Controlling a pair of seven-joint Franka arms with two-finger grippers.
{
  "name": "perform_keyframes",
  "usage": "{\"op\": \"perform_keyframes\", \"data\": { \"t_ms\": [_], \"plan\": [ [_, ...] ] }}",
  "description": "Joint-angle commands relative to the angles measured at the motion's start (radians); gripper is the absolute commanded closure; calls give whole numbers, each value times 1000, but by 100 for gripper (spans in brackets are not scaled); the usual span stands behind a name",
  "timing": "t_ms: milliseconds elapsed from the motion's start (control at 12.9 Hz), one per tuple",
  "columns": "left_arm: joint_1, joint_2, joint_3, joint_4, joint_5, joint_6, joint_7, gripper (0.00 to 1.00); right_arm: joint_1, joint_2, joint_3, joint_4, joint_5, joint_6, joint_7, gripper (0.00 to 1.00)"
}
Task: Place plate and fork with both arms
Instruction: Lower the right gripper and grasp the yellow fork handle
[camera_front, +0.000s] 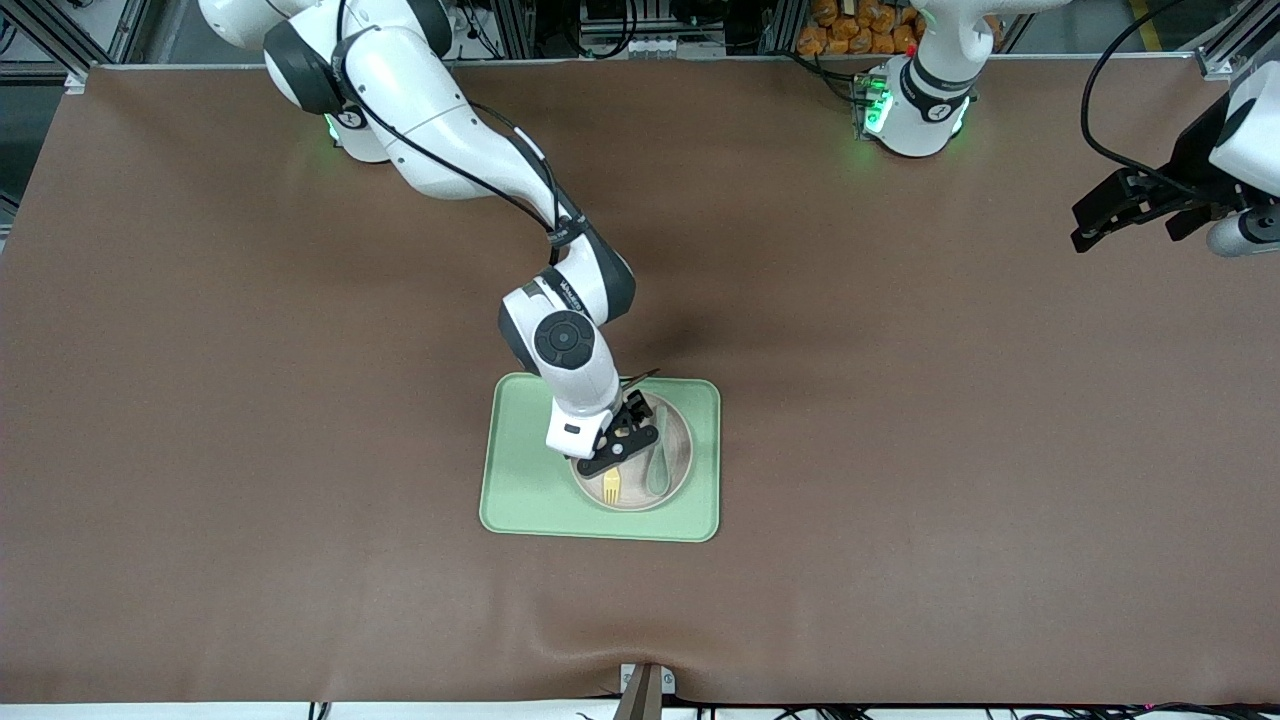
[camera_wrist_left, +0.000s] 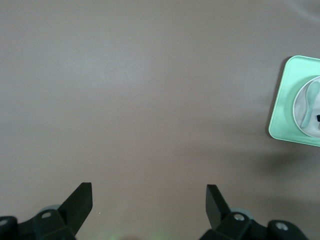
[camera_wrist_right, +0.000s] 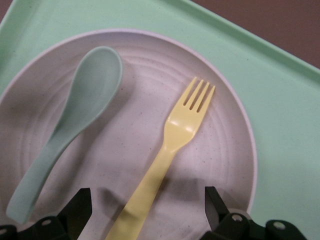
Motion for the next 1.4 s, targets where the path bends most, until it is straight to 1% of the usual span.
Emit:
{"op": "perform_keyframes", "data": {
  "t_ms": [0, 389, 466, 544, 622, 699, 1321],
  "plan": [
    [-1, -19, -1, -12, 5, -11, 18, 0, 2, 28, -3, 37, 3, 10, 17, 0],
    [-4, -17, -1, -12, 5, -11, 18, 0, 8, 42, -3, 37, 3, 11, 20, 0],
    [-4, -16, -1, -12, 5, -11, 18, 0, 8, 42, -3, 37, 3, 11, 19, 28],
    [-4, -15, -1, -12, 5, -11, 18, 0, 8, 42, -3, 37, 3, 11, 19, 67],
    [-4, -14, -1, -12, 7, -11, 18, 0, 8, 42, -3, 37, 3, 11, 19, 95],
    [-4, -14, -1, -12, 6, -11, 18, 0, 8, 42, -3, 37, 3, 11, 19, 100],
    [-4, -14, -1, -13, 5, -11, 18, 0, 6, 27, -4, 35, 5, 8, 20, 100]
  ]
}}
